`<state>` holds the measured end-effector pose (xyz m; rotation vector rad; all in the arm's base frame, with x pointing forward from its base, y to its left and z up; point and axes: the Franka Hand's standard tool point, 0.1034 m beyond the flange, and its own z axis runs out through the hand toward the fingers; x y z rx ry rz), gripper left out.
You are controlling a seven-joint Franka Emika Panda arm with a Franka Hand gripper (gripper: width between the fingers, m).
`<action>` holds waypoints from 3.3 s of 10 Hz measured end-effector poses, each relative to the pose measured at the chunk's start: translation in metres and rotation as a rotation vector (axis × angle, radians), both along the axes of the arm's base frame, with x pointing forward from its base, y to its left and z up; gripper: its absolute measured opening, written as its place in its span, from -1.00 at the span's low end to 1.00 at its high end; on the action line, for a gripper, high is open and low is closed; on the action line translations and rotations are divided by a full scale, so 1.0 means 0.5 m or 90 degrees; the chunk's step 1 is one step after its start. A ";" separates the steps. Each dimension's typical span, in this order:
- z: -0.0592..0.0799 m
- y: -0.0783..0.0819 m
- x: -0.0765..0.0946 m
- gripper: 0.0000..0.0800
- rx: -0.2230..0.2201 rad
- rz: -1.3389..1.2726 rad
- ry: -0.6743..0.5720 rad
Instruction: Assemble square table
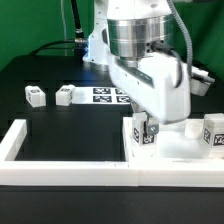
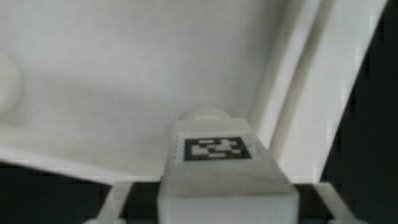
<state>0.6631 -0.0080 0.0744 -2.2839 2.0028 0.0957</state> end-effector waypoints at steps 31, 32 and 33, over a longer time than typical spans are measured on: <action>0.016 0.157 -0.123 0.62 0.020 -0.271 0.083; 0.009 0.146 -0.137 0.62 0.019 -0.189 0.085; 0.004 0.139 -0.159 0.62 0.017 -0.098 0.085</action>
Offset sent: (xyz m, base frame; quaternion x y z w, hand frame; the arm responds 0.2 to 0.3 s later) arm 0.0102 0.0045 0.0015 0.0657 -0.0215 0.3358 0.9394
